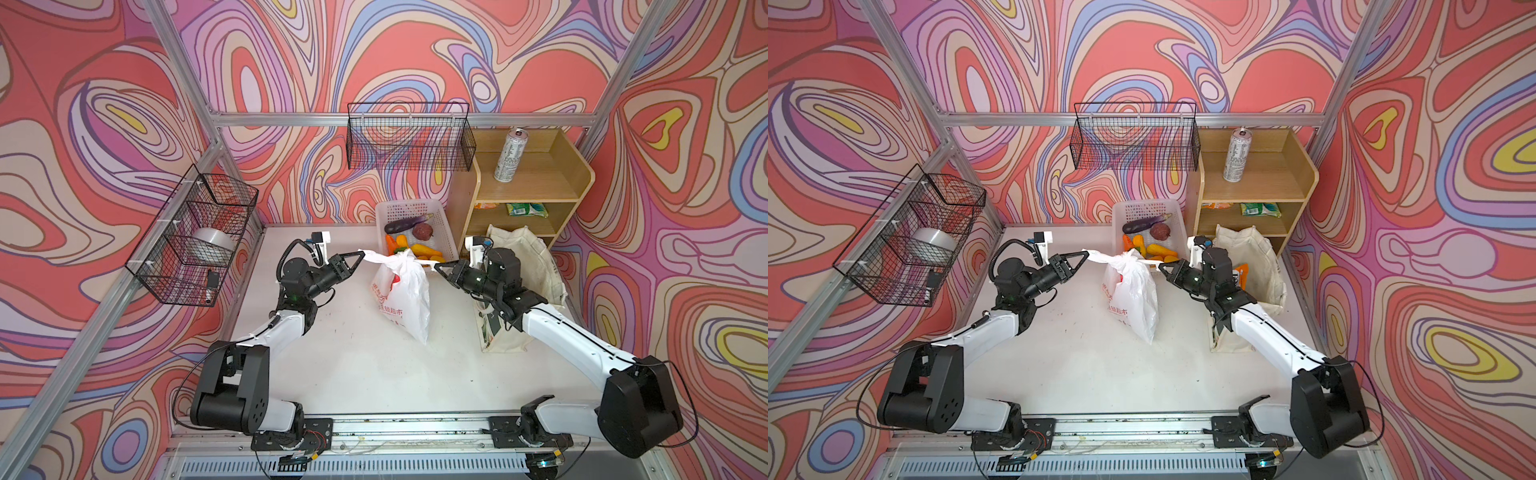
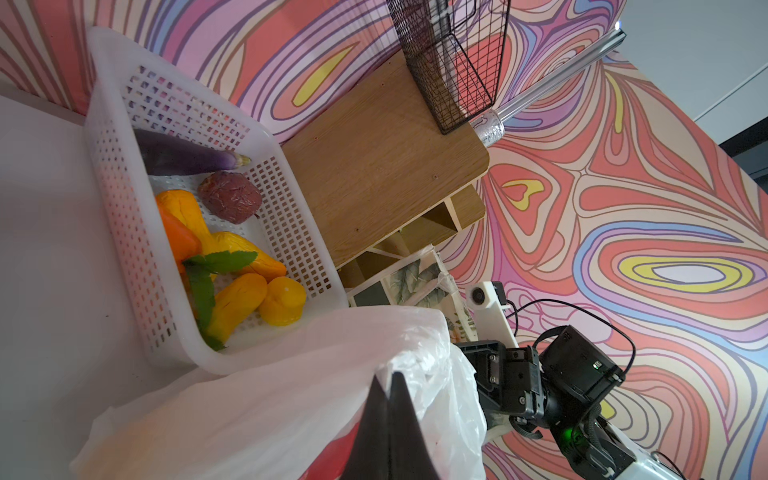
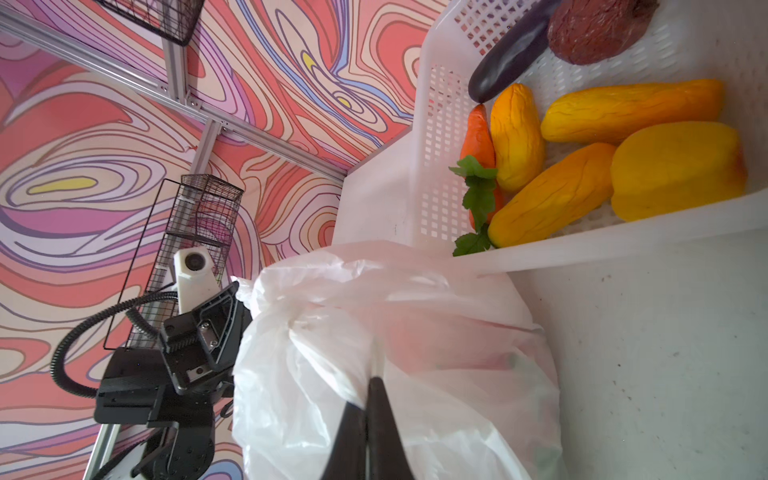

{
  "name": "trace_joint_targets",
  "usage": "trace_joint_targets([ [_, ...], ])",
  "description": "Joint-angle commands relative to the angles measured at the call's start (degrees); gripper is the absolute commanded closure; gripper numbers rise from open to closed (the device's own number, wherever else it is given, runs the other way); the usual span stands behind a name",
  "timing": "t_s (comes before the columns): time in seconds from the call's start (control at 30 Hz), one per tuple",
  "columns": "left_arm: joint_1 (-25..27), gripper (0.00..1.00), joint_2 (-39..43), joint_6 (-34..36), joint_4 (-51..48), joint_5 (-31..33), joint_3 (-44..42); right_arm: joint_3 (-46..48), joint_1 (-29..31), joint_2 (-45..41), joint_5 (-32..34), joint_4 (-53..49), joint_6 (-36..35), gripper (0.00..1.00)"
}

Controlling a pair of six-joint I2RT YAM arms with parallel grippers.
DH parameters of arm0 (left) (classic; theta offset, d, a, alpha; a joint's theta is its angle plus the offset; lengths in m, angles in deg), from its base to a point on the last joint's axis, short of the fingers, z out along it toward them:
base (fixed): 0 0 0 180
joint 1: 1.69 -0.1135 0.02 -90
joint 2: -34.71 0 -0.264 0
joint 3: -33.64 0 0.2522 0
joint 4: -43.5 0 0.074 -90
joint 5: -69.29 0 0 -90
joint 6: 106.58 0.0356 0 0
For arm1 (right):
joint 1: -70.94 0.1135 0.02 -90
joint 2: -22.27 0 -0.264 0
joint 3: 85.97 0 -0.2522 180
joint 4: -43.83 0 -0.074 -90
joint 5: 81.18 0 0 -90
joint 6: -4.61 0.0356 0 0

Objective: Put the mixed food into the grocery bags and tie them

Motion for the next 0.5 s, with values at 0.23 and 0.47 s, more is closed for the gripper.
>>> trace_joint_targets([
  [0.23,-12.04,1.00,3.59,1.29,3.22,12.24,-4.90,6.49,-10.68,-2.19,14.32,-0.80,4.70,1.00],
  [0.47,-17.04,1.00,3.96,-0.29,3.72,13.77,-11.44,11.34,-14.60,-5.09,15.75,-0.29,7.99,1.00],
])
